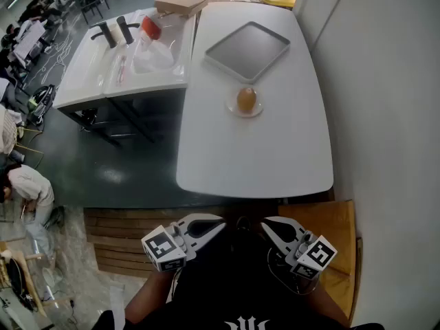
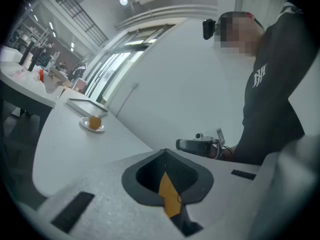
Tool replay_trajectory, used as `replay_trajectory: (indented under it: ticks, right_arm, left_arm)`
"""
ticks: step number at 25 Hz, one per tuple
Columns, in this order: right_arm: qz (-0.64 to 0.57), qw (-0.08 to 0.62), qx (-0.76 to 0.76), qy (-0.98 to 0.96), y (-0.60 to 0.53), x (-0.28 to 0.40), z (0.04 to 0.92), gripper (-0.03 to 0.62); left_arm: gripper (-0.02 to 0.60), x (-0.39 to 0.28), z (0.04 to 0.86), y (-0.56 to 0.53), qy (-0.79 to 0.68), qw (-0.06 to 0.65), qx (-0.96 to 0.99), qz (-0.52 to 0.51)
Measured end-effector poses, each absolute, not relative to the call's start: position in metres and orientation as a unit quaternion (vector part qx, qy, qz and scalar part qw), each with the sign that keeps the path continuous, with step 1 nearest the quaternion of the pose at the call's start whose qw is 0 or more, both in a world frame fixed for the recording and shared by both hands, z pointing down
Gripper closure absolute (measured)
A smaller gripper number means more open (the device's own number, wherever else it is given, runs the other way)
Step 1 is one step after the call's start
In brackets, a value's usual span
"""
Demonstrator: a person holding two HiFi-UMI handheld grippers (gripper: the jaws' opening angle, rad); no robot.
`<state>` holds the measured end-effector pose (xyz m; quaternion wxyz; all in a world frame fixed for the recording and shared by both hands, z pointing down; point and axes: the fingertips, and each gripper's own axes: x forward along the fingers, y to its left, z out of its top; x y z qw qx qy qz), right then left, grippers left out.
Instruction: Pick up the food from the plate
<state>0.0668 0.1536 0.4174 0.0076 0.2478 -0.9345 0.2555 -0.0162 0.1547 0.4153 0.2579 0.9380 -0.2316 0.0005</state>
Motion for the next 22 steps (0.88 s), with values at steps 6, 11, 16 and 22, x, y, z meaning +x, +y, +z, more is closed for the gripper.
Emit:
replay_trajectory:
  ticks: [6,11,16,22]
  right_arm:
    - [0.244,0.042,0.242,-0.938,0.162,0.062,0.434,0.592]
    - [0.229,0.006,0.198,-0.953,0.171,0.036,0.416,0.591]
    - [0.228,-0.012,0.217,-0.949,0.172,0.030,0.412,0.589]
    - [0.208,-0.015,0.243,-0.947,0.163,0.022,0.410,0.589]
  left_arm:
    - [0.578,-0.027,0.424,0.165,-0.228,0.257,0.939,0.007]
    - [0.578,-0.025,0.421,0.174,-0.216,0.241,0.946,-0.001]
    - [0.578,-0.043,0.422,0.169,-0.214,0.235,0.948,-0.016]
    - [0.578,-0.071,0.430,0.163,-0.220,0.225,0.949,-0.008]
